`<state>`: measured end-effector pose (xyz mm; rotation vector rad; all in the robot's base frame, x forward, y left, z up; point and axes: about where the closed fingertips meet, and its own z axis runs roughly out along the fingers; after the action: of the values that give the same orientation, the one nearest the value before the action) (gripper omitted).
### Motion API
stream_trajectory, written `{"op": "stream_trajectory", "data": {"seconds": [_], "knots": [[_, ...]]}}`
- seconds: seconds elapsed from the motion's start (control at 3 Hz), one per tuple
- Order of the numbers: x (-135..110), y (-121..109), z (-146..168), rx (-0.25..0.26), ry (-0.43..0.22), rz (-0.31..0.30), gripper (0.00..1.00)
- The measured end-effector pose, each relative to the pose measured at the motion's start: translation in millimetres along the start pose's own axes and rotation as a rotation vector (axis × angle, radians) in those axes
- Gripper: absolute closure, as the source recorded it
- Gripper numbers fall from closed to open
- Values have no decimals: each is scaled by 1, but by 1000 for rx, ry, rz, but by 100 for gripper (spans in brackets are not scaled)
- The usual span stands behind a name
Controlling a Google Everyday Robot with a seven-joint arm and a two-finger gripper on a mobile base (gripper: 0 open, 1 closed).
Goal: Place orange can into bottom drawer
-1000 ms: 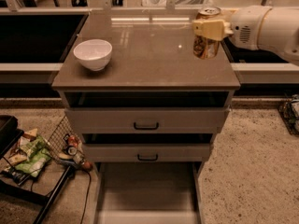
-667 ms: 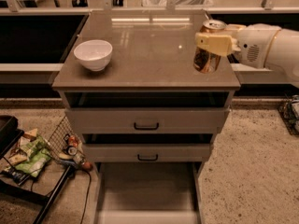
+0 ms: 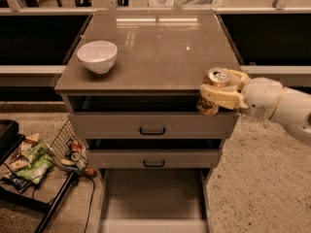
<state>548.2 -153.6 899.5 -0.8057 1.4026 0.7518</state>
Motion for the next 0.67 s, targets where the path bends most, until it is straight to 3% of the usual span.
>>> {"op": "stream_trajectory", "data": {"seconds": [0.33, 0.67], "knots": [[55, 11, -6, -60, 29, -46, 100], [105, 13, -12, -98, 76, -42, 100]]}}
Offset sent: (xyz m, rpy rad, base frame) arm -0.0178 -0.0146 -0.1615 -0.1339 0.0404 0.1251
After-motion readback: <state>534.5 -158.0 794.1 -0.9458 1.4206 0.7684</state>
